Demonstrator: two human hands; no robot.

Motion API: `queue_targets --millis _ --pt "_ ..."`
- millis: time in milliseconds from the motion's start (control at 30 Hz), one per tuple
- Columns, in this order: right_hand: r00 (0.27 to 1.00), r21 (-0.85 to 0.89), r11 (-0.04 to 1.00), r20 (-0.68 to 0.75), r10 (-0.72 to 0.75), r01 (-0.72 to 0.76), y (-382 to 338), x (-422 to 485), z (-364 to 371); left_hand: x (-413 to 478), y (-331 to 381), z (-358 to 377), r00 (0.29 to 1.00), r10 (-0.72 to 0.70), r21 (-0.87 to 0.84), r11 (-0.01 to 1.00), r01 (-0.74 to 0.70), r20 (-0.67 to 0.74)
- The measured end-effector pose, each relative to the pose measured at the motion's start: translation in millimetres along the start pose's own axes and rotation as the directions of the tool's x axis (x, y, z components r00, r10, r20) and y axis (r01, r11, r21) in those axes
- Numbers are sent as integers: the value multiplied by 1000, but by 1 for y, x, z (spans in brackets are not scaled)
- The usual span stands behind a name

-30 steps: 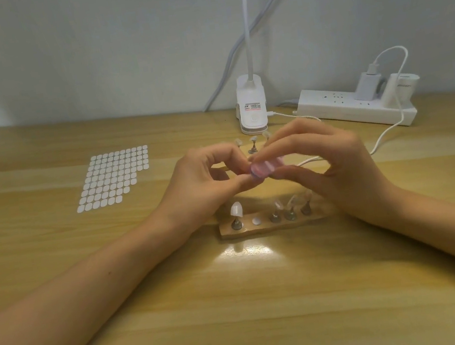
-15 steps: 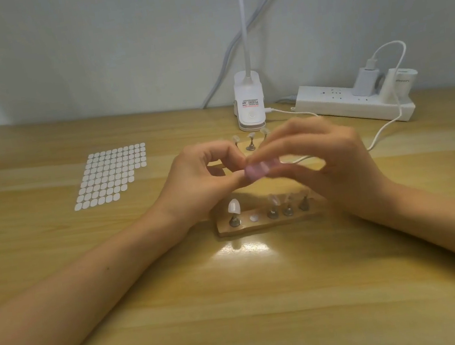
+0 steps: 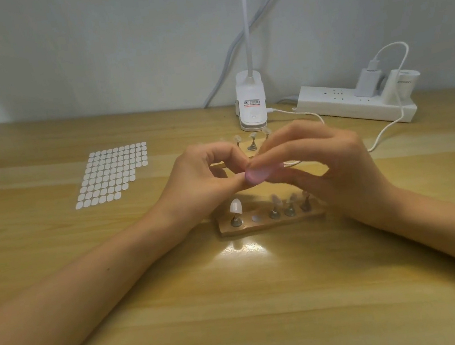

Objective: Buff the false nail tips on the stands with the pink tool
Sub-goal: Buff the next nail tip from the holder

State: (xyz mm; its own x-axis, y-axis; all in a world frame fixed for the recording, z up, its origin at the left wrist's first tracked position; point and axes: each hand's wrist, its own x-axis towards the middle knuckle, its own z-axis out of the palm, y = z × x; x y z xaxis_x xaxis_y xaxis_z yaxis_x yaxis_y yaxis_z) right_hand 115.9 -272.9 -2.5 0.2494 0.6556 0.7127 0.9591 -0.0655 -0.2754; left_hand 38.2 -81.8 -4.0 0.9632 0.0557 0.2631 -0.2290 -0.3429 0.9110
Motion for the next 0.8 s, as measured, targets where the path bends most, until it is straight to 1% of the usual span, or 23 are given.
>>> queue_targets --millis 100,200,233,333,433,467,567,700,800 --pt "999 9 999 -34 36 -36 2 1 -4 0 1 0 1000 -4 -21 1000 4 -6" --pt "999 -28 999 3 -37 37 -1 0 -2 -1 2 0 1000 -10 -9 1000 10 -6" --pt "999 -31 999 4 -33 34 0 1 -1 0 2 0 1000 -17 -13 1000 17 -13" --pt "998 2 999 -39 48 -48 2 3 -5 -1 3 0 1000 -19 -29 999 18 -19" --pt "1000 -3 1000 -5 -19 19 0 2 -3 -2 5 0 1000 3 -36 999 -3 -5" --pt "1000 -3 1000 -3 -20 20 1 2 -3 -2 5 0 1000 1 -31 1000 -1 -9" --pt "997 6 998 -41 66 -66 5 3 -5 -1 3 1 1000 -6 -8 1000 6 -26" --pt "1000 -33 999 0 -10 10 1 2 -1 -1 4 0 1000 -2 -19 1000 2 -13" --pt "998 -26 998 -37 59 -60 6 4 -6 0 4 0 1000 -10 -4 1000 10 -16"
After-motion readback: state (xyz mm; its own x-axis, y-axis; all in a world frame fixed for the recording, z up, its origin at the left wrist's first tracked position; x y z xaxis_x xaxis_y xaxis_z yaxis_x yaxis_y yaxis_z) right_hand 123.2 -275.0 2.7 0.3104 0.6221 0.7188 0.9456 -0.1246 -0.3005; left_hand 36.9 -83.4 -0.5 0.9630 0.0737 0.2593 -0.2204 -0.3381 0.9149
